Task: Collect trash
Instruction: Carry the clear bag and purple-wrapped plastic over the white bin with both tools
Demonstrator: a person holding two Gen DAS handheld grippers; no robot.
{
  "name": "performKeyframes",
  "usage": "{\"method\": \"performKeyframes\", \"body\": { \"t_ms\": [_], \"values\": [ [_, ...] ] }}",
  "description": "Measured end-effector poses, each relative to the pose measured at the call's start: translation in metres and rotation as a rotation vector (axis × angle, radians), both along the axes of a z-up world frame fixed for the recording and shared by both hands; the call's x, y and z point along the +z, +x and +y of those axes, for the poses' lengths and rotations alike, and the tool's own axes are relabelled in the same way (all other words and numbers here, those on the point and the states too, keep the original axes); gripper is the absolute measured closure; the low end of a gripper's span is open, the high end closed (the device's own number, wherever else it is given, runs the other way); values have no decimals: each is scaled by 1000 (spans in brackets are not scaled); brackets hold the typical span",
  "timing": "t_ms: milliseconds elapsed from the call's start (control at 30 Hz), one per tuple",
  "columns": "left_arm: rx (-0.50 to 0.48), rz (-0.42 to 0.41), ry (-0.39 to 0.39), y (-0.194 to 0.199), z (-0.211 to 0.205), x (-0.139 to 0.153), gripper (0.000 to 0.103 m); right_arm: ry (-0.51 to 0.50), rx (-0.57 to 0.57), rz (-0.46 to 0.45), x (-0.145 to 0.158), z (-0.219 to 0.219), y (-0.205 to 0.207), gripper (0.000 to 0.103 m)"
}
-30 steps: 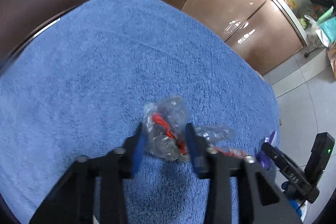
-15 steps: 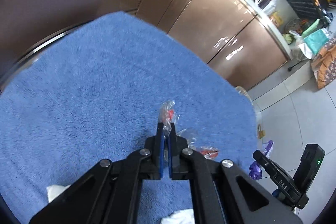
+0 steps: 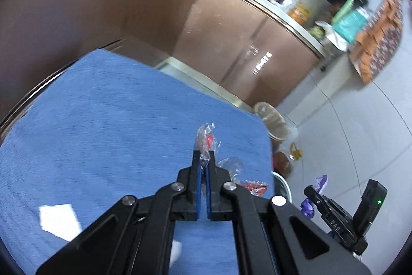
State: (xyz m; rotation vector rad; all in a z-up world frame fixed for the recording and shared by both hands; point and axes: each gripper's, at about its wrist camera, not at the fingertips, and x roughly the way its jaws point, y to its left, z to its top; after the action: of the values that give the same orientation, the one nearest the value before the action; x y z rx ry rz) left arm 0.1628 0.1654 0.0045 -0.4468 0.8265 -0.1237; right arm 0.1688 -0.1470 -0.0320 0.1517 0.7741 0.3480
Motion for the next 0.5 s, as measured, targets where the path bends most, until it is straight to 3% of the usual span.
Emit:
{"method": "performKeyframes", "body": {
  "t_ms": [233,500],
  "values": [
    [-160,11,37,35,-111,-3,101,-52,-160,-11,-7,-89,0,89],
    [-330,64,135,83,-254,-39,101,-127,-319,15,-42,-173,13,89]
  ]
}}
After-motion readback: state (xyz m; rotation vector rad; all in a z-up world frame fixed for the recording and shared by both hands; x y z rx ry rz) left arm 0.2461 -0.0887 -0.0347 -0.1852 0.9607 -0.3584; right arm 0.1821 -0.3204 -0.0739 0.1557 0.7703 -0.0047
